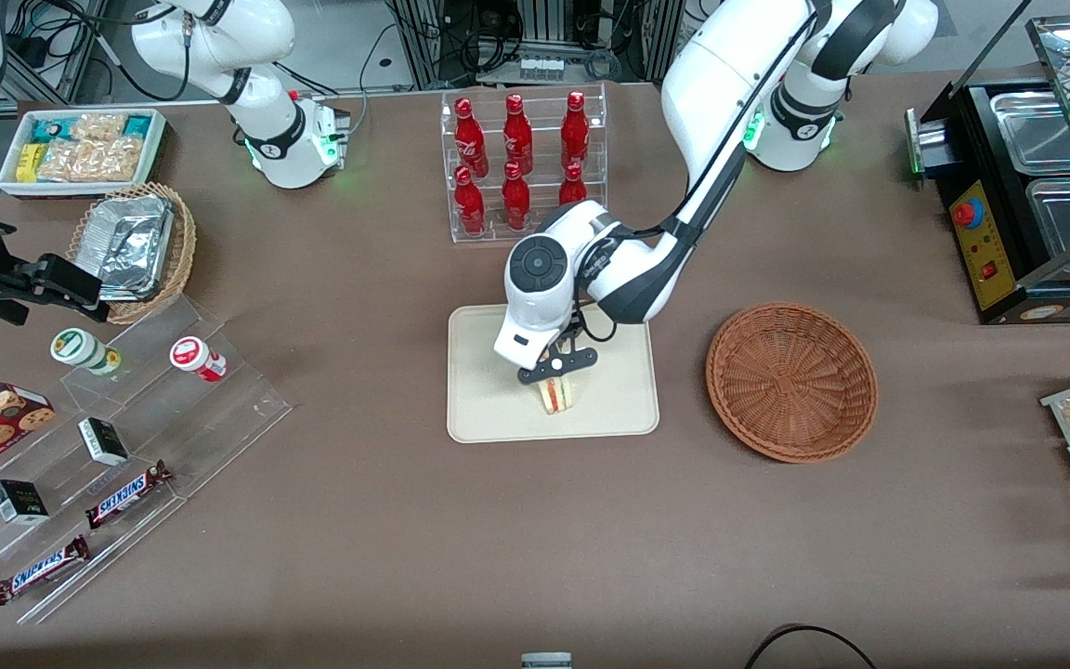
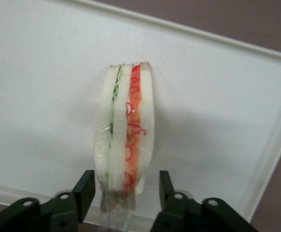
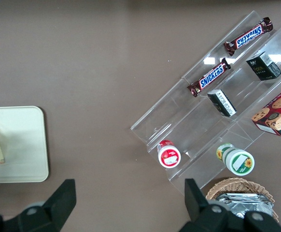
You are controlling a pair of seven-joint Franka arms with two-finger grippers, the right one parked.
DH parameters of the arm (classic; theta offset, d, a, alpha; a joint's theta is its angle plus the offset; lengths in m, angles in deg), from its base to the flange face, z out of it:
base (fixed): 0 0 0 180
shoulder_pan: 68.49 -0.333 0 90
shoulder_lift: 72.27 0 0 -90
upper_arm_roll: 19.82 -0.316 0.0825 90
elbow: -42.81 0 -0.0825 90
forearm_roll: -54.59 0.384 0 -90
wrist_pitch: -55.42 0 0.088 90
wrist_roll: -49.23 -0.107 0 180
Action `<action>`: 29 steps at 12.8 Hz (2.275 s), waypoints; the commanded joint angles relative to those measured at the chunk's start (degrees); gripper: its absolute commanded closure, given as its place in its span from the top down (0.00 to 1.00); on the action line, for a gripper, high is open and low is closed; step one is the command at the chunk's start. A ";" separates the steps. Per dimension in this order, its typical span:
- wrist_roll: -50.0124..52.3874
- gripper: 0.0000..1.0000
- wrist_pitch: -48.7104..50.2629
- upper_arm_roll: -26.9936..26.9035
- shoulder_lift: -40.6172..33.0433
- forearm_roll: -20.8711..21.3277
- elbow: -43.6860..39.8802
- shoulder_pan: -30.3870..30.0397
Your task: Place sandwich from basket to tray
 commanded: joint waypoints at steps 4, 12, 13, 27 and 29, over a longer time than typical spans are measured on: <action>-4.44 1.00 11.17 -0.90 -9.11 0.33 0.51 -1.52; -24.04 1.00 23.85 -2.48 -16.06 1.38 3.22 -11.28; -26.68 1.00 23.76 -2.48 -17.63 1.38 5.41 -13.65; -61.59 1.00 35.80 -0.02 -41.80 0.95 18.61 -39.14; -66.41 1.00 37.72 -0.28 -43.66 0.59 17.48 -41.69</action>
